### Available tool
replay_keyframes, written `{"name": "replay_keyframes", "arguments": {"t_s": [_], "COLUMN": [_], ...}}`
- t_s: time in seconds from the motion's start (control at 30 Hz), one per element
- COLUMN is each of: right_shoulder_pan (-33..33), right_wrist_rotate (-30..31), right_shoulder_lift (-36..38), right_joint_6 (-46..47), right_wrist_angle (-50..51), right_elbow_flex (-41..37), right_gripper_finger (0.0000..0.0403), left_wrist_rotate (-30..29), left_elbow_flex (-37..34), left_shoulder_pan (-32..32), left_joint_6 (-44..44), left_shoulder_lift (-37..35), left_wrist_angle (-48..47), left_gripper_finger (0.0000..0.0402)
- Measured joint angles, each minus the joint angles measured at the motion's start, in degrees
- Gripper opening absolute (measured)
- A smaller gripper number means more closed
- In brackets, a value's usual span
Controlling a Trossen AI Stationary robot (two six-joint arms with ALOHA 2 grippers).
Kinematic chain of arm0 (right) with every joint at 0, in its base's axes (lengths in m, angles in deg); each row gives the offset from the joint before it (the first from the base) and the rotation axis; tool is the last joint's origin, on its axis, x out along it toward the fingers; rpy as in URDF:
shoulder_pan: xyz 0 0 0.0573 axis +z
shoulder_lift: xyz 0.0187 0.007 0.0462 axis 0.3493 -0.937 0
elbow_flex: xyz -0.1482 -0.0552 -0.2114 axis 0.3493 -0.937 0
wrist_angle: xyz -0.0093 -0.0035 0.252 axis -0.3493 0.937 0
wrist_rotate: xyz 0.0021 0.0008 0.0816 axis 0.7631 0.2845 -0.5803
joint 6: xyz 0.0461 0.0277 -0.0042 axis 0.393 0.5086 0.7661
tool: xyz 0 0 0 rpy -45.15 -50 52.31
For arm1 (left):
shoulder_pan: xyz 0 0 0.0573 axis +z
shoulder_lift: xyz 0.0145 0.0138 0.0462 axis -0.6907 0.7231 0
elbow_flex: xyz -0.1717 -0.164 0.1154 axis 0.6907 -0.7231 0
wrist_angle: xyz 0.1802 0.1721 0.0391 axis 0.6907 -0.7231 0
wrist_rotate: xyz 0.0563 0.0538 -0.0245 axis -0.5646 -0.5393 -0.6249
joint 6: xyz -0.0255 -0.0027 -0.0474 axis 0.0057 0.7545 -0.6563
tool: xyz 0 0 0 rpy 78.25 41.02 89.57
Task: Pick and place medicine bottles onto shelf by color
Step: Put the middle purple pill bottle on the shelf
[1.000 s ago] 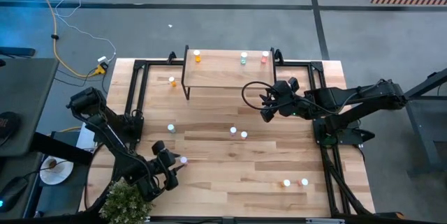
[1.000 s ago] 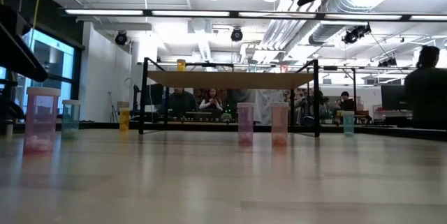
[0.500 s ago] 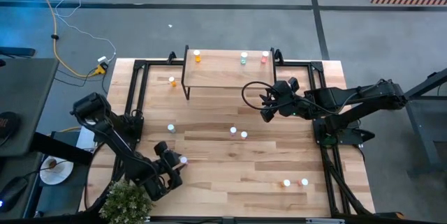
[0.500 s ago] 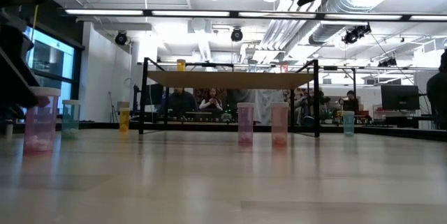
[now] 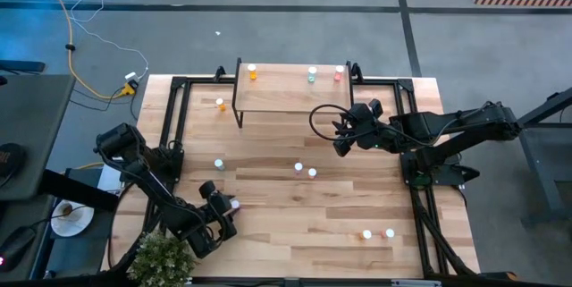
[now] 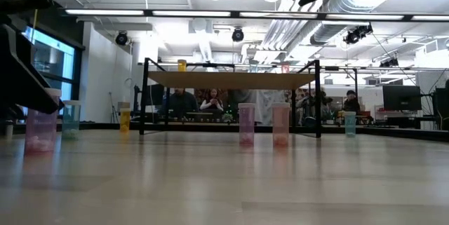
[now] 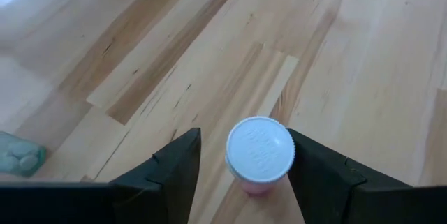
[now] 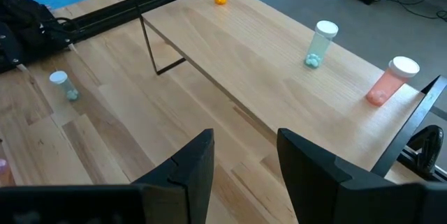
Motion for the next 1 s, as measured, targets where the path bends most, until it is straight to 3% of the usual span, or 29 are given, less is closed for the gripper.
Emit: {"name": "replay_keyframes", "arguments": {"t_s": [0.4,0.73,1.0], "right_shoulder_pan": [0.0,0.0,0.0], "right_wrist_rotate": [0.0,0.0,0.0], "right_shoulder_lift": [0.0,0.0,0.0], "right_joint_6": [0.0,0.0,0.0], "right_wrist_angle": [0.0,0.0,0.0], "right_elbow_flex": [0.0,0.0,0.0], "right_gripper_finger": [0.0149,0.0149,0.0149], "left_wrist_rotate": [0.9,-2.6,-4.1], "left_elbow_flex": [0.0,0.0,0.1], "left_shoulder_pan": [-0.1,1.6,8.6], "left_joint_6": [0.0,0.3,11.7], "left_shoulder_lift": [0.0,-0.6,-5.0], "left_wrist_angle": [0.0,2.1,7.4], "left_gripper_finger": [0.0098,0.0102,0.0103]}}
